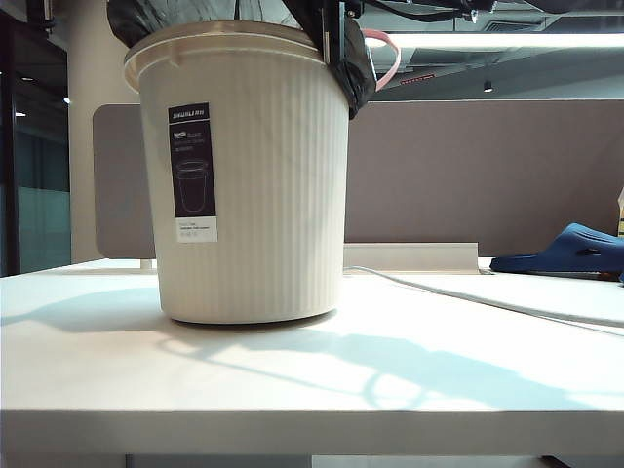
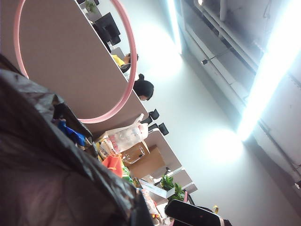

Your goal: Open the ring lid of the trash can, pull out the black garbage bag inside, and place it on the table.

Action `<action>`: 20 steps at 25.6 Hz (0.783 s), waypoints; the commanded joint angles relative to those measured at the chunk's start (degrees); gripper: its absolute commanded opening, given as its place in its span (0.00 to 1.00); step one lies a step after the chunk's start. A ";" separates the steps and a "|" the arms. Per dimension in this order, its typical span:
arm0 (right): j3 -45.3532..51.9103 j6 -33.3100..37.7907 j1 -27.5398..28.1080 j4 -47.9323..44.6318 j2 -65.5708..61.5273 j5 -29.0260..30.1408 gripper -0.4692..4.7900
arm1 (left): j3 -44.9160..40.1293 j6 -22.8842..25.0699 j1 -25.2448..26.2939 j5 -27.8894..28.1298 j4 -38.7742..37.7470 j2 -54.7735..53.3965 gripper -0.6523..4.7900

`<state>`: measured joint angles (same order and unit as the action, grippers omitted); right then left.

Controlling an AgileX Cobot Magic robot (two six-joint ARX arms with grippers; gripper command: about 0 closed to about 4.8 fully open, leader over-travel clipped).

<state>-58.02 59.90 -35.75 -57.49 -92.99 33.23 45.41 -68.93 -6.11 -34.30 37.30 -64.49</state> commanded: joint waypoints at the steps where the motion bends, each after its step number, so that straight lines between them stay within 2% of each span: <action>1: -0.33 -1.57 0.02 -0.94 0.35 1.49 0.09 | 0.33 -0.13 -1.27 -0.15 1.22 0.11 0.11; 4: -0.33 -1.64 0.02 -0.37 0.35 1.66 0.09 | 0.33 -0.15 -1.79 0.26 1.46 0.11 0.11; 17: -1.62 -1.38 1.70 -0.09 1.29 7.50 0.09 | 1.09 -0.07 -9.68 3.98 2.69 0.13 0.11; 20: -3.19 -1.38 1.75 0.42 1.40 8.68 0.09 | 1.11 -0.17 -10.01 4.11 3.65 0.15 0.11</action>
<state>-60.27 58.83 -33.87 -55.72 -92.29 41.04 46.15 -69.08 -16.34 -30.68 39.38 -64.58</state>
